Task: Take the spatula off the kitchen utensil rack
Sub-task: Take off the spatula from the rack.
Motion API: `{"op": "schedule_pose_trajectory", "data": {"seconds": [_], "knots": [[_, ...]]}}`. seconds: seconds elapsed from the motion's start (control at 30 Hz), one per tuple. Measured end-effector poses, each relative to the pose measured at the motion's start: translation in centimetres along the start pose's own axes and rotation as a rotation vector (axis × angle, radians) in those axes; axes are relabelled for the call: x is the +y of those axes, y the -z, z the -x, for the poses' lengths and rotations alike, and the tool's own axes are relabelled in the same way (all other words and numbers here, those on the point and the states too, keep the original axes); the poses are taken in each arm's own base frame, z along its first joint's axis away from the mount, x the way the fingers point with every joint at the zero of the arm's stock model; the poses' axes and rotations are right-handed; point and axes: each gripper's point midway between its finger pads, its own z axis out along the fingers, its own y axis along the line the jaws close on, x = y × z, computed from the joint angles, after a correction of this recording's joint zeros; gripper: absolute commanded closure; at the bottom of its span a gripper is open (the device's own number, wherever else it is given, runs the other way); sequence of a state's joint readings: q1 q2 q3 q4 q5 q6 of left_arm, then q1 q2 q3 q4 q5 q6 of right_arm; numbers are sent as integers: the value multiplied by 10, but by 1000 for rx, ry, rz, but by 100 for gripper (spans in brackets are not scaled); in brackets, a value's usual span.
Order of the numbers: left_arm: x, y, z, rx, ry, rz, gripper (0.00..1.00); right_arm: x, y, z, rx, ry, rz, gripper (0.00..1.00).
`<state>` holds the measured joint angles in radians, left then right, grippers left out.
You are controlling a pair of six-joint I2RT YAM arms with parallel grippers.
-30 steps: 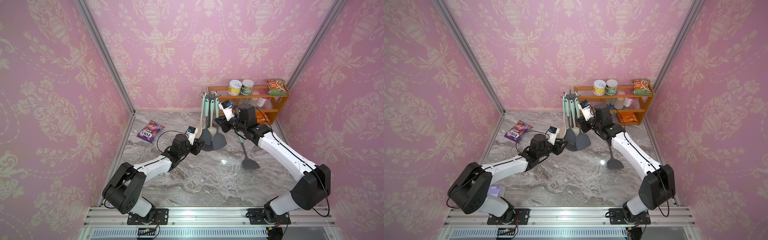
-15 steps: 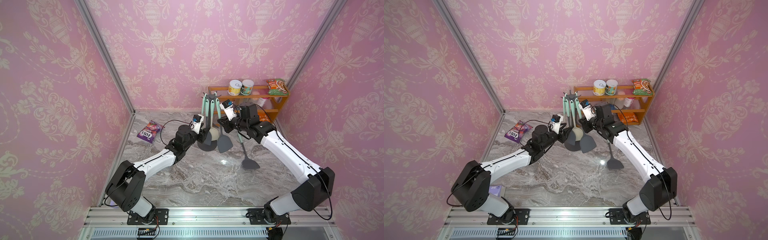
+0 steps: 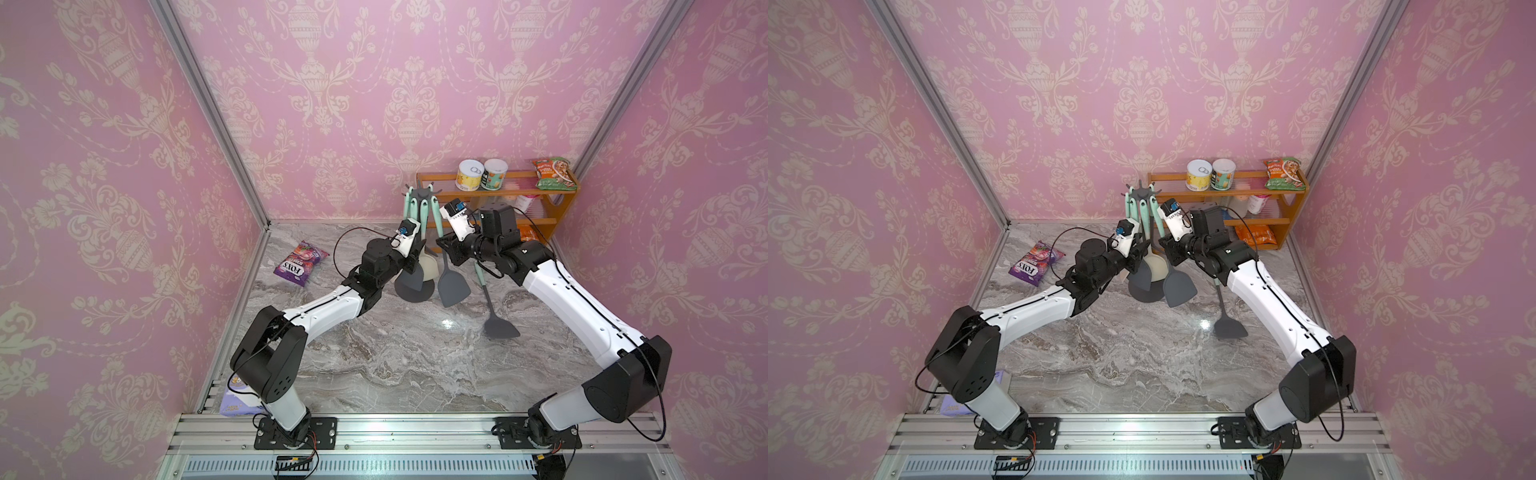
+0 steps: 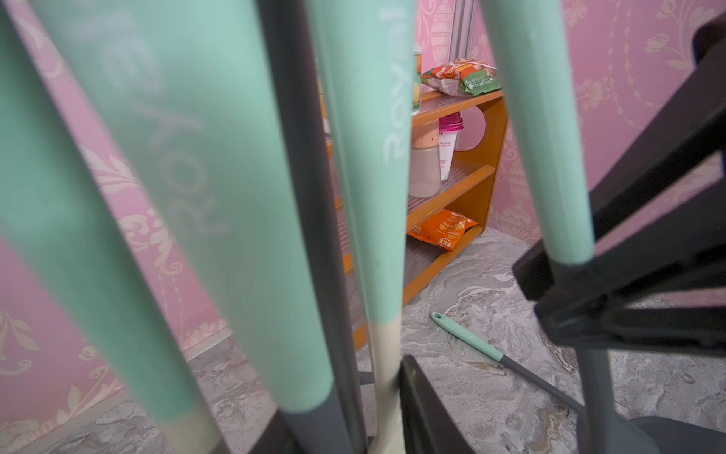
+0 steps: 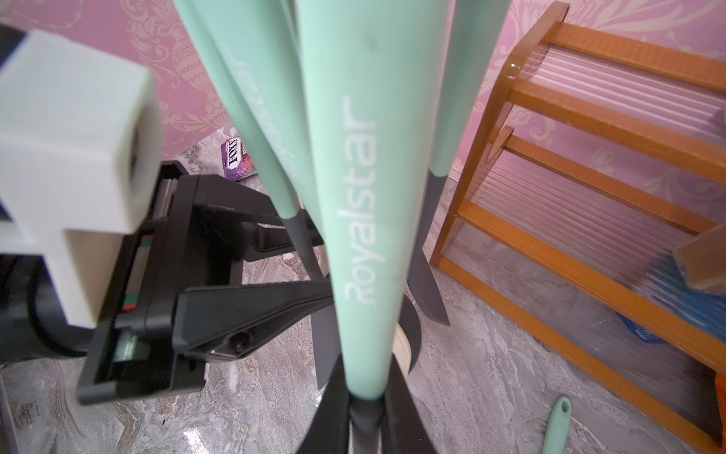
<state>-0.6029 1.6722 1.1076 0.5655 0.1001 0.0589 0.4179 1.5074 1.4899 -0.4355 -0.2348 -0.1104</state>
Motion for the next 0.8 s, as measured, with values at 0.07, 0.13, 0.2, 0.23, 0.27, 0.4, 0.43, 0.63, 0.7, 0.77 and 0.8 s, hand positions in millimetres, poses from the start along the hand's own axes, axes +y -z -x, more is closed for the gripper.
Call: {"op": "schedule_pose_trajectory", "data": {"seconds": [0.07, 0.13, 0.2, 0.23, 0.27, 0.4, 0.43, 0.63, 0.7, 0.77, 0.8], "knots": [[-1, -1, 1, 1, -12, -4, 75, 0, 0, 1, -1, 5, -2, 100], [-1, -1, 1, 4, -16, -4, 78, -1, 1, 1, 1, 12, -7, 100], [-2, -1, 1, 5, -14, -5, 79, -1, 3, 1, 7, 17, -12, 100], [-2, -1, 1, 6, -13, -5, 79, -2, 3, 1, 9, 20, -16, 100], [-2, -1, 1, 7, -12, -5, 79, -2, 4, 1, 11, 20, -19, 100], [-2, -1, 0, 12, -10, -5, 79, -3, 8, 0, 25, 26, -30, 100], [-2, -1, 1, 11, -10, -5, 80, -4, 10, 0, 29, 29, -33, 100], [-1, -3, 1, 28, -2, -5, 80, -5, 22, 1, 47, 48, -55, 100], [-1, -4, 1, 33, -1, -3, 81, -7, 28, 2, 55, 57, -69, 100], [1, -4, 1, 36, 0, 2, 81, -8, 31, 3, 56, 64, -76, 100], [1, -4, 1, 39, 0, 2, 81, -9, 34, 3, 55, 67, -80, 100]]}}
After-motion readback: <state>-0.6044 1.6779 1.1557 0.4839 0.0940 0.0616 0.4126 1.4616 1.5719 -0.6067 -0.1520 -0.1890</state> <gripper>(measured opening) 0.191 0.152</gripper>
